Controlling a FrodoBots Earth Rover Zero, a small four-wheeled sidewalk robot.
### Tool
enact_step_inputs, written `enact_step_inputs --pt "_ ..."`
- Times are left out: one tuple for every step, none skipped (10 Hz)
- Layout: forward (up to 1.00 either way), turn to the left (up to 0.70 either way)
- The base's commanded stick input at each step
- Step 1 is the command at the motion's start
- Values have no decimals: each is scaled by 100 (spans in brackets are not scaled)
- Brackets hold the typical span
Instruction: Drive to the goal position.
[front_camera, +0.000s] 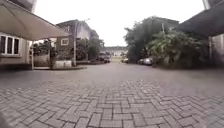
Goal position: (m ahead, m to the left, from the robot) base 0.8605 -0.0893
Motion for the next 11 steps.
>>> enact_step_inputs --pt "70 0" --pt "70 0" --pt "70 0" --pt "70 0" --pt "70 0" --pt "70 0" --pt "70 0" --pt "70 0" --pt "70 0" --pt "70 0" --pt "70 0"
